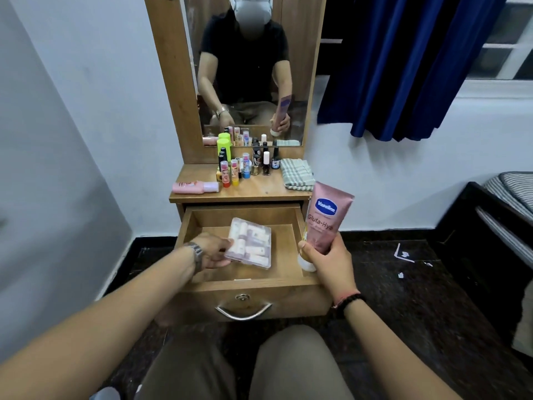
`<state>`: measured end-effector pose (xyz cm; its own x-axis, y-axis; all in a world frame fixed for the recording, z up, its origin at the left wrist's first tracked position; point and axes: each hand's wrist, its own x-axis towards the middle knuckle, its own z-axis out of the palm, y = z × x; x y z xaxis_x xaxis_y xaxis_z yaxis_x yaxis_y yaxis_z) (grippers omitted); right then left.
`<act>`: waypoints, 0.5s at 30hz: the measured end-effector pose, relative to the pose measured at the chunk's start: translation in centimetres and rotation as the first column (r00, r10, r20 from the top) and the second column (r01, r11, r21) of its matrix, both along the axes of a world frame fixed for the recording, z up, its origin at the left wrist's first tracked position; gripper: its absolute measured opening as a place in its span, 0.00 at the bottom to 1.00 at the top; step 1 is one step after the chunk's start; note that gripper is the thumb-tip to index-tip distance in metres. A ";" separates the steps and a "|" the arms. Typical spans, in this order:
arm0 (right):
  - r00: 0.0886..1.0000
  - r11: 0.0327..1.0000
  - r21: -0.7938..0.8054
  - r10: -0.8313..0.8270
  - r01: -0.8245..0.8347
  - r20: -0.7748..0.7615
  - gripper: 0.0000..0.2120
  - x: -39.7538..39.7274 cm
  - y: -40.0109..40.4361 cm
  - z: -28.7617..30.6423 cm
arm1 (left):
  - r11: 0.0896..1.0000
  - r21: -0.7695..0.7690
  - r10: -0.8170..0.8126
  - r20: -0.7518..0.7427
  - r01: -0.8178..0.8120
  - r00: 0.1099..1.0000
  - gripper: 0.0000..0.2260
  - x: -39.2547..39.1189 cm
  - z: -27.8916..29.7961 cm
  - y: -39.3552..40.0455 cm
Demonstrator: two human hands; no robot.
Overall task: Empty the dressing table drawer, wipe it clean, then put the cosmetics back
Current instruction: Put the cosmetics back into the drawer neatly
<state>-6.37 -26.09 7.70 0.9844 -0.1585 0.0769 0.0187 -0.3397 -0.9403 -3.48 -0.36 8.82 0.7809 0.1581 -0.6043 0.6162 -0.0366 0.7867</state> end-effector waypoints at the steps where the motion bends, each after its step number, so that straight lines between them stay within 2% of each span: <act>1: 1.000 0.999 -0.032 0.001 -0.001 -0.005 0.21 0.0 0.0 -0.1 | 1.000 -0.003 0.000 -0.010 0.000 1.000 0.02 0.5 -0.6 -0.7; 4: 1.000 0.995 -0.101 0.016 -0.016 -0.008 0.21 0.0 0.3 -0.3 | 0.999 -0.026 0.026 -0.009 -0.026 1.000 0.07 1.5 -2.2 -2.5; 6: 1.000 0.989 -0.147 0.029 -0.029 -0.002 0.21 0.0 0.5 -0.4 | 0.999 0.006 0.046 0.010 -0.047 0.999 0.03 2.0 -3.0 -3.6; 8: 1.000 0.986 -0.163 0.030 -0.029 0.002 0.21 -0.1 0.6 -0.4 | 0.992 0.118 0.033 0.062 -0.041 0.998 0.05 2.4 -3.6 -4.2; 9: 1.000 0.986 -0.162 0.025 -0.024 0.004 0.21 -0.1 0.6 -0.4 | 0.975 0.221 -0.013 0.088 -0.007 0.996 0.05 2.5 -3.8 -4.2; 10: 1.000 0.986 -0.163 0.020 -0.019 0.007 0.21 -0.1 0.6 -0.5 | 0.933 0.354 -0.102 0.096 0.062 0.990 0.03 2.7 -4.0 -4.1; 12: 1.000 0.985 -0.169 0.014 -0.012 0.011 0.22 -0.2 0.7 -0.5 | 0.772 0.591 -0.315 0.037 0.234 0.948 0.09 2.7 -3.9 -3.7; 15: 1.000 0.984 -0.178 0.005 -0.003 0.009 0.22 -0.2 0.8 -0.5 | 0.559 0.732 -0.510 -0.068 0.390 0.857 0.26 2.5 -3.8 -3.8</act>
